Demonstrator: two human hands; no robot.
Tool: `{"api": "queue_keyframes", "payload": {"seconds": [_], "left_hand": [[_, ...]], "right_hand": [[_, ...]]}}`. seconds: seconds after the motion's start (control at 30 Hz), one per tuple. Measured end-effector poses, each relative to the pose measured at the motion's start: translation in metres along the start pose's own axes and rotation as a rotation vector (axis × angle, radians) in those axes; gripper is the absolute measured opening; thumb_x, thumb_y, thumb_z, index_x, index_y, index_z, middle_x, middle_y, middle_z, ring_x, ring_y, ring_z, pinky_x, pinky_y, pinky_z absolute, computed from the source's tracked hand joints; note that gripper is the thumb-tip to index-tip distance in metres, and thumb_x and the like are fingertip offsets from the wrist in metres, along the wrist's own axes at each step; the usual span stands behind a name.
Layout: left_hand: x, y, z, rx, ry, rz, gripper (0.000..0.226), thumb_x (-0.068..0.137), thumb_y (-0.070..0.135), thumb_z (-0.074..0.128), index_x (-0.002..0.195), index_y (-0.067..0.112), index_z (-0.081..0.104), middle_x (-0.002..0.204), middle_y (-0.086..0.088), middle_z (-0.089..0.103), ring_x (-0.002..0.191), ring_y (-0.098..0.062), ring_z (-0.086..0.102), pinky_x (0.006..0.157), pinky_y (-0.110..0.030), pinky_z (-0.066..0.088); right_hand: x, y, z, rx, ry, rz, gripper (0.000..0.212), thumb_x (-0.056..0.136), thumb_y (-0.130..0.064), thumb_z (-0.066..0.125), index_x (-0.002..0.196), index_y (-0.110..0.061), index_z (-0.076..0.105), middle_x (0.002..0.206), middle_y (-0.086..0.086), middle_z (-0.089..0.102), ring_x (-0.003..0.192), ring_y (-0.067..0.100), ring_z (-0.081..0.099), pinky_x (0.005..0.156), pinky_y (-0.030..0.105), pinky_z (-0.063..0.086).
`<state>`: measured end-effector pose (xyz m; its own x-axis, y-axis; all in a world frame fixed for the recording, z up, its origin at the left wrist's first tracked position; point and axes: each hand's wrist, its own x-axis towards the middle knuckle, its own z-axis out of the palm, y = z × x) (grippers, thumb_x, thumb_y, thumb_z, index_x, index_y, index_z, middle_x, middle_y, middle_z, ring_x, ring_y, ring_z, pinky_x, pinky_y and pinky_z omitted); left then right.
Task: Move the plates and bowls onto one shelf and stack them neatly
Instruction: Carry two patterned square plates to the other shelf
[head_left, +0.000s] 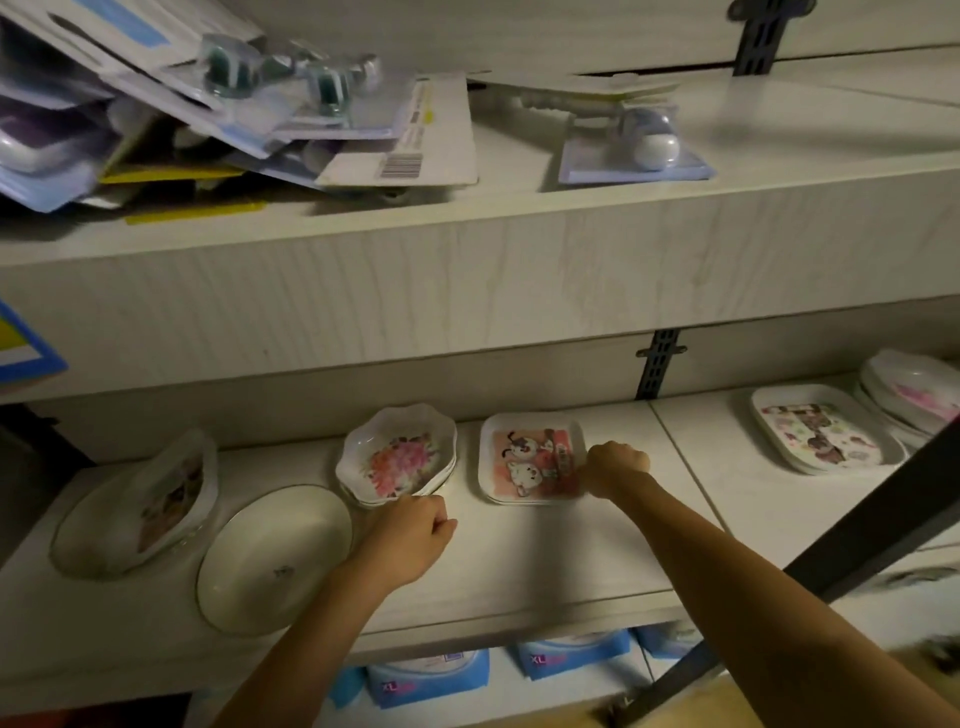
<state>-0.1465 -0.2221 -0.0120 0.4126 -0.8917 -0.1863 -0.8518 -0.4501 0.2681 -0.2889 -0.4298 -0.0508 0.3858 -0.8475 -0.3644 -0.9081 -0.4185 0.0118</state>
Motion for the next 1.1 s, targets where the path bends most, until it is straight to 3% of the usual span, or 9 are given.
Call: {"api": "queue_keyframes", "payload": {"seconds": [0.13,0.3,0.5,0.63,0.7,0.77,0.87,1.0,1.1], "left_hand": [[0.005,-0.002,0.003,0.009,-0.058,-0.006,0.026,0.094,0.034,0.041,0.076,0.016,0.048,0.062,0.008,0.042,0.071,-0.016,0.048,0.052,-0.024,0.029],[0.021,-0.004,0.015,-0.061,-0.221,-0.066,0.029,0.094,0.030,0.041,0.077,0.009,0.050,0.082,-0.011,0.062,0.076,-0.025,0.056,0.066,-0.032,0.044],[0.053,0.003,0.034,-0.287,-0.278,-0.223,0.033,0.096,0.032,0.035,0.077,0.008,0.047,0.080,-0.014,0.067,0.052,-0.023,0.060,0.060,-0.029,0.049],[0.071,0.018,0.045,-0.498,-0.211,-0.329,0.031,0.096,0.031,0.040,0.078,0.008,0.051,0.103,-0.025,0.067,0.082,-0.038,0.068,0.064,-0.035,0.055],[0.081,0.024,0.051,-0.550,-0.173,-0.376,0.035,0.096,0.030,0.040,0.111,0.000,0.050,0.113,-0.027,0.063,0.086,-0.039,0.067,0.058,-0.032,0.053],[0.091,0.026,0.057,-0.560,-0.142,-0.403,0.048,0.094,0.032,0.043,0.128,-0.002,0.038,0.119,-0.025,0.060,0.092,-0.038,0.065,0.071,-0.042,0.057],[0.110,0.019,0.075,-0.558,-0.087,-0.387,0.047,0.089,0.028,0.054,0.124,0.000,0.040,0.117,-0.028,0.060,0.102,-0.042,0.063,0.083,-0.052,0.055],[0.117,0.015,0.079,-0.601,-0.091,-0.386,0.043,0.086,0.003,0.048,0.127,0.004,0.036,0.120,-0.029,0.055,0.100,-0.043,0.063,0.079,-0.054,0.056],[0.095,0.025,0.061,-0.649,-0.101,-0.368,0.043,0.090,-0.001,0.039,0.132,0.004,0.034,0.108,-0.026,0.059,0.064,-0.030,0.062,0.042,-0.028,0.055]], "right_hand": [[0.000,0.003,-0.008,0.154,-0.039,0.015,0.024,0.089,-0.023,0.056,0.105,-0.007,0.062,0.089,0.003,0.061,0.083,0.017,0.059,0.075,0.025,0.045],[-0.012,0.023,-0.017,0.391,-0.052,-0.008,0.017,0.089,-0.018,0.053,0.085,-0.008,0.066,0.081,0.002,0.067,0.080,0.019,0.065,0.071,0.027,0.048],[-0.077,0.072,-0.020,0.575,0.037,-0.054,0.037,0.096,-0.021,0.043,0.060,-0.020,0.053,0.062,-0.007,0.056,0.059,0.007,0.052,0.060,0.019,0.040],[-0.118,0.094,-0.016,0.627,0.046,-0.046,0.034,0.098,-0.024,0.043,0.066,-0.023,0.054,0.064,-0.008,0.058,0.060,0.005,0.055,0.060,0.015,0.041],[-0.135,0.099,-0.013,0.639,0.049,-0.037,0.032,0.098,-0.024,0.043,0.068,-0.024,0.054,0.066,-0.009,0.058,0.063,0.005,0.056,0.063,0.015,0.044],[-0.148,0.102,-0.009,0.640,0.077,-0.031,0.030,0.097,-0.025,0.044,0.069,-0.027,0.053,0.067,-0.010,0.057,0.063,0.004,0.058,0.060,0.014,0.046],[-0.162,0.103,-0.002,0.625,0.128,-0.025,0.030,0.097,-0.026,0.045,0.068,-0.033,0.049,0.066,-0.014,0.057,0.059,0.002,0.058,0.052,0.012,0.045],[-0.171,0.103,0.006,0.624,0.152,-0.006,0.032,0.096,-0.026,0.046,0.066,-0.034,0.049,0.062,-0.013,0.056,0.055,0.004,0.058,0.050,0.011,0.046],[-0.176,0.103,0.010,0.604,0.164,0.012,0.034,0.097,-0.025,0.046,0.064,-0.033,0.050,0.061,-0.013,0.056,0.056,0.005,0.058,0.054,0.012,0.047]]}}
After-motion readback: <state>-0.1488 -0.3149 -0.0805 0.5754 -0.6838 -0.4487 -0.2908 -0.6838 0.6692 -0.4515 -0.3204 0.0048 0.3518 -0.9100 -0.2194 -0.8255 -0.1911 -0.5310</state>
